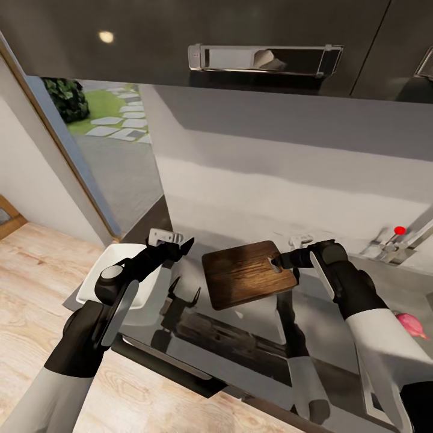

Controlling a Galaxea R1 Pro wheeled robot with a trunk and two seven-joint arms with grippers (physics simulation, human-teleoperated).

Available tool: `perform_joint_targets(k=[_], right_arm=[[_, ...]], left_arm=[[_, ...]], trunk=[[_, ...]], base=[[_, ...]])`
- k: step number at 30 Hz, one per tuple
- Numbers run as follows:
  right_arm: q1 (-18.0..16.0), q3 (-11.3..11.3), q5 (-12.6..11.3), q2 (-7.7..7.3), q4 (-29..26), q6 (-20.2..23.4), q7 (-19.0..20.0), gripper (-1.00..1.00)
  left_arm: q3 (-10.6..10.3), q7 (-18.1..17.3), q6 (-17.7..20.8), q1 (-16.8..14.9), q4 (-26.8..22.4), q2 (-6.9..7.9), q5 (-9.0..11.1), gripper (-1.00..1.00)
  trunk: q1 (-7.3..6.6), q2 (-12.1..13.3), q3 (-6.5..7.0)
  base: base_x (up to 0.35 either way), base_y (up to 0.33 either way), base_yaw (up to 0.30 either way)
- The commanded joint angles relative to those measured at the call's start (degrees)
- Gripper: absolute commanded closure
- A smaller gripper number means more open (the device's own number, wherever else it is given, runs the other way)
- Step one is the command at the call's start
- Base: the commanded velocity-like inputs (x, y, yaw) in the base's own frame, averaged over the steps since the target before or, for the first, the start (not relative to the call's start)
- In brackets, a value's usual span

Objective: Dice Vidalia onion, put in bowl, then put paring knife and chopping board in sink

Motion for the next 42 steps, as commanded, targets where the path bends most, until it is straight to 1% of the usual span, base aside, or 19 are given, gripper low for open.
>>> perform_joint_targets(k=[1, 25, 26, 42], right_arm=[[-0.1, 0.1, 0.1, -0.05, 0.0, 0.2, 0.1, -1.00], [-0.1, 0.2, 0.2, -0.05, 0.0, 0.2, 0.0, -1.00], [-0.1, 0.2, 0.2, -0.05, 0.0, 0.2, 0.0, 1.00], [-0.1, 0.2, 0.2, -0.05, -0.2, 0.2, -0.1, 1.00]], left_arm=[[0.0, 0.0, 0.3, -0.1, -0.1, 0.03, 0.3, -1.00], [0.0, 0.0, 0.3, -0.1, -0.1, 0.03, 0.3, -1.00], [0.0, 0.0, 0.3, -0.1, -0.1, 0.03, 0.3, -1.00], [0.0, 0.0, 0.3, -0.1, -0.1, 0.03, 0.3, -1.00]], trunk=[[0.03, -0.1, -0.10], [0.03, -0.1, -0.40], [0.03, -0.1, -0.40], [0.03, -0.1, -0.28]], base=[[0.000, 0.000, 0.006], [0.000, 0.000, 0.000], [0.000, 0.000, 0.000], [0.000, 0.000, 0.000]])
